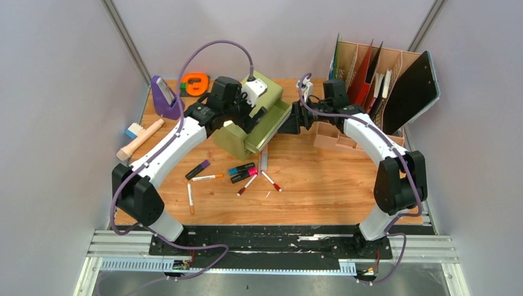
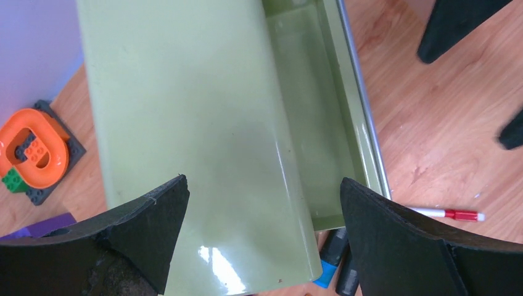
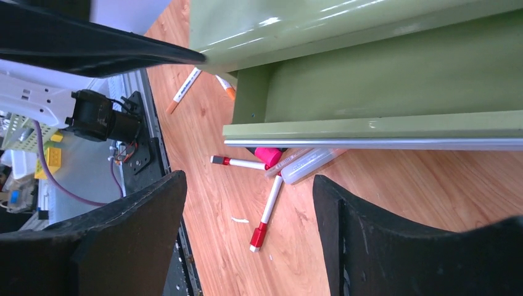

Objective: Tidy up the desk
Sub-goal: Open the drawer in the storage box.

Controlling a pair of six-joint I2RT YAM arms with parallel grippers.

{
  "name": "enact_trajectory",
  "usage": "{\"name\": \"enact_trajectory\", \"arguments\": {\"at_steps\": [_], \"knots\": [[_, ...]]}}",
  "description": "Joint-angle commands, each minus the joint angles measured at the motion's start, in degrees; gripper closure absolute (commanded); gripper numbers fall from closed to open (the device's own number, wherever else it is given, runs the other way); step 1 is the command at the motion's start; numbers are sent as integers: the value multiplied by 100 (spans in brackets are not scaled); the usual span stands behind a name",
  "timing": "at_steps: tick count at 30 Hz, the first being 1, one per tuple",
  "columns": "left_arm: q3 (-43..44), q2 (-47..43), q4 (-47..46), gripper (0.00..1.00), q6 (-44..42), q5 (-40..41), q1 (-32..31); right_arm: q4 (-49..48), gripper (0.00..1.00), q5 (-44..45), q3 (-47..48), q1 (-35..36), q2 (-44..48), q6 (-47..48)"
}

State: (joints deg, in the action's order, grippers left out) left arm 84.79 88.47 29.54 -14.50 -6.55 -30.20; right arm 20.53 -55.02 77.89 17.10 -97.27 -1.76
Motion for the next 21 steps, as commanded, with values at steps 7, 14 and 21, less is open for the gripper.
{"name": "enact_trajectory", "arguments": {"at_steps": [7, 14, 21], "knots": [[-312, 390, -87, 0, -592, 1394, -389, 42, 25, -212, -504, -56, 749, 709], [-625, 434, -255, 0, -1238, 2448, -454, 37, 25, -112, -612, -59, 750, 760], [-880, 461, -555, 0, -2249, 2959, -343, 22, 25, -114, -627, -61, 714, 756]]}}
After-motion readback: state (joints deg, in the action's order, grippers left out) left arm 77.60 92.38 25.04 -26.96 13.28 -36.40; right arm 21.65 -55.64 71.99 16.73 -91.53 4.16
